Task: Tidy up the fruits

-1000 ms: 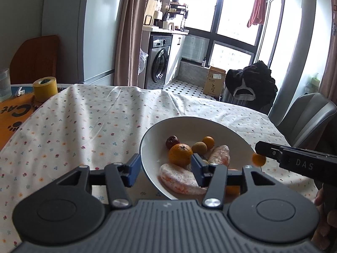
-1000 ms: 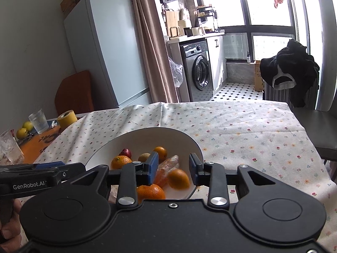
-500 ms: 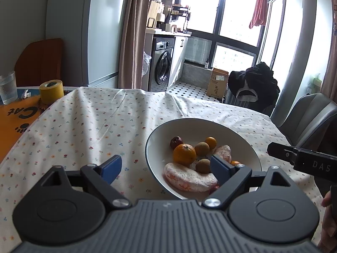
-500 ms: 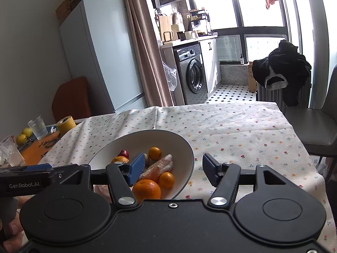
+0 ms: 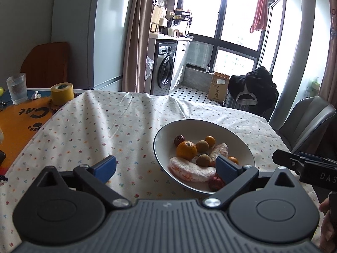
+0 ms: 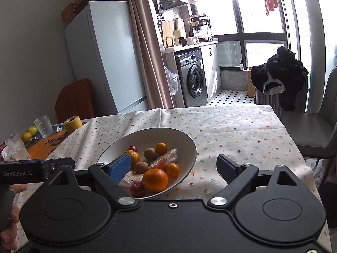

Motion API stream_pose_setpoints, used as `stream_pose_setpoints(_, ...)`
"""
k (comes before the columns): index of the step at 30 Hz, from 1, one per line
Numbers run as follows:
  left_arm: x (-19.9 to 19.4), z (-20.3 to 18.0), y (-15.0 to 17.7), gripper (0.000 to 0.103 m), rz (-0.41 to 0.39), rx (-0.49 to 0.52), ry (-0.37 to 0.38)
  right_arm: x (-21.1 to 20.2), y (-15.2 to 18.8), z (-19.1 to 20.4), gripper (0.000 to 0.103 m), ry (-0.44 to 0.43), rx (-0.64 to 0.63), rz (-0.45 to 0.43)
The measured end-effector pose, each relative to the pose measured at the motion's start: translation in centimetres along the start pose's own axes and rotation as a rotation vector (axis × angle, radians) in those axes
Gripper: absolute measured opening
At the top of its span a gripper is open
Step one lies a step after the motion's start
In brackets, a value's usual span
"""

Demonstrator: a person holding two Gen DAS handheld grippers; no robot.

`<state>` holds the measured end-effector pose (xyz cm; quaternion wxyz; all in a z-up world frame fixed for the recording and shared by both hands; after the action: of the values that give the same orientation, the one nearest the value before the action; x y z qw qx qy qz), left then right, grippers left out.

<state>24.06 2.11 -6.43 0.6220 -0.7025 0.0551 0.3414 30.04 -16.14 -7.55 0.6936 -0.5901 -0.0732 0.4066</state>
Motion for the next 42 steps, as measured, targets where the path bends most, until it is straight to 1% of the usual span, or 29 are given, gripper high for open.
stream_pose_setpoints(1, -0.2, 0.1, 0.1, 0.1, 0.0, 0.001, -0.002, -0.3, 0.0, 0.2, 0.095, 0.001, -0.002, -0.003)
stream_pose_setpoints(5, -0.9, 0.5, 0.4, 0.103, 0.004, 0.014, -0.023, -1.2, 0.1, 0.5, 0.1, 0.004, -0.002, -0.01)
stream_pose_setpoints(7, -1.4, 0.6, 0.5, 0.103, 0.008, 0.009, -0.017, -1.6, 0.2, 0.8, 0.103, 0.002, 0.0, -0.011)
stream_pose_setpoints(14, -3.0, 1.6, 0.8, 0.103, 0.014, 0.011, -0.03, -2.7, 0.5, 2.5, 0.103, -0.01, -0.018, 0.019)
stream_pose_setpoints(17, -3.8, 2.2, 0.8, 0.103, 0.008, 0.009, -0.04, -3.1, 0.7, 3.0, 0.103, -0.036, 0.002, 0.03)
stream_pose_setpoints(20, -4.6, 2.7, 0.7, 0.103, 0.001, 0.005, -0.047, -3.5, 1.0, 3.4, 0.103, -0.031, -0.002, 0.033)
stream_pose_setpoints(22, -5.0, 3.0, 0.8, 0.103, 0.004, 0.011, -0.054, -3.8, 1.1, 3.5, 0.103, -0.012, -0.007, 0.04)
stream_pose_setpoints(27, -6.0, 3.6, 1.5, 0.103, 0.005, 0.022, -0.063, -5.0, 1.7, 4.0, 0.103, -0.014, 0.006, 0.055)
stream_pose_setpoints(34, -8.1, 4.1, 2.5, 0.103, 0.001, 0.03, -0.055, -7.0, 2.4, 5.3, 0.103, -0.006, -0.021, 0.062)
stream_pose_setpoints(40, -10.0, 4.4, 2.9, 0.103, -0.011, 0.046, -0.051, -8.3, 2.3, 6.1, 0.103, -0.006, -0.03, 0.058)
stream_pose_setpoints(42, -10.6, 4.4, 3.0, 0.103, -0.015, 0.056, -0.036, -8.8, 2.1, 6.4, 0.103, -0.001, -0.039, 0.056)
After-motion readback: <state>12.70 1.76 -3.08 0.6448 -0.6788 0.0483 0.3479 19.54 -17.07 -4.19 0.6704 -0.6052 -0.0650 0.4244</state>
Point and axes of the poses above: each gripper's, at about its wrist camera, not at the fingertips, and x roughly the way its jaws point, z to its left, y to its underside, the point moved 9 cm from there along x, roughly the way its jaws point, and after that the axes turned 14 degrees about -y, right-handed, at the moved point
